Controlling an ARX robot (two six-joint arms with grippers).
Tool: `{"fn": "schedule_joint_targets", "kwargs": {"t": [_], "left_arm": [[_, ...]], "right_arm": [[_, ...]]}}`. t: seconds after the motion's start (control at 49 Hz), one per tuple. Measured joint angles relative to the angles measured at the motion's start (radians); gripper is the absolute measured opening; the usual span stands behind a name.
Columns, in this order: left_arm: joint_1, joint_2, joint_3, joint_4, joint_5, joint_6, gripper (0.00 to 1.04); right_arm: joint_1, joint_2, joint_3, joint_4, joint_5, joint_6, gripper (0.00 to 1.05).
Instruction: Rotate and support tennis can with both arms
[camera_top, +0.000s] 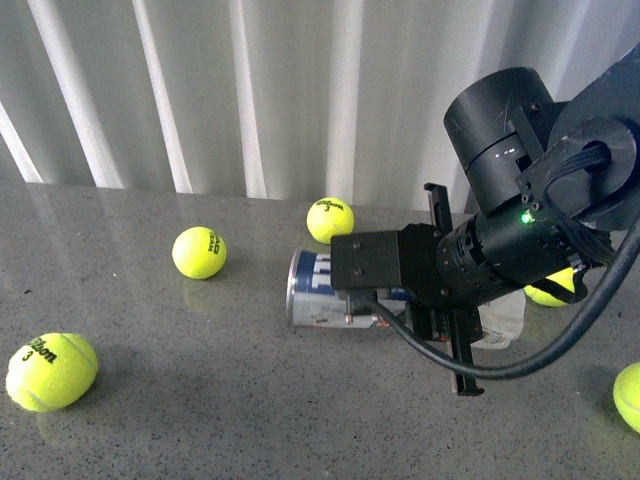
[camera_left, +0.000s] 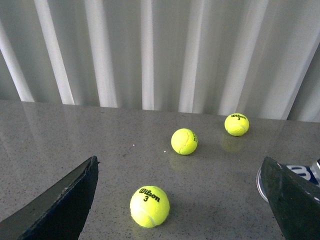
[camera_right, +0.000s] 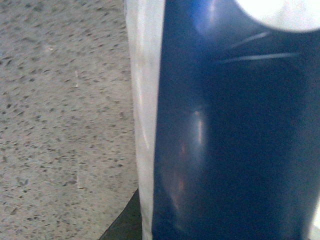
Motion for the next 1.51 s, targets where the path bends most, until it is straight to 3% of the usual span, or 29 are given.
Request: {"fn": "schedule_joint_targets", "kwargs": {"t": [0.306, 0.632, 0.815, 1.04, 1.203, 1.407, 1.468, 1.509], "left_arm": [[0.000, 0.000, 0.000, 0.000, 0.000, 0.000, 0.98], [0.000, 0.000, 0.000, 0.000, 0.000, 0.000, 0.98], [0.000, 0.000, 0.000, 0.000, 0.000, 0.000, 0.98], [0.000, 0.000, 0.000, 0.000, 0.000, 0.000, 0.98], [0.000, 0.000, 0.000, 0.000, 0.000, 0.000, 0.98], [0.000, 0.000, 0.000, 0.000, 0.000, 0.000, 0.98], [0.000, 0.000, 0.000, 0.000, 0.000, 0.000, 0.98], [0.000, 0.000, 0.000, 0.000, 0.000, 0.000, 0.98]], "right_arm": [[-0.013, 0.035, -0.012, 0.034, -0.023, -0.031, 0.16], [-0.010, 0.013, -0.050, -0.024, -0.103, 0.050, 0.75], [-0.003, -0.023, -0.064, -0.046, -0.126, 0.079, 0.99], [0.002, -0.074, -0.092, -0.043, -0.153, 0.120, 0.98], [0.002, -0.160, -0.126, -0.124, -0.240, 0.226, 0.98], [-0.013, -0.330, -0.156, -0.121, -0.385, 0.526, 0.98], [-0.028, -0.401, -0.193, -0.066, -0.392, 0.639, 0.98], [-0.044, -0.458, -0.237, 0.014, -0.344, 0.745, 0.98]]}}
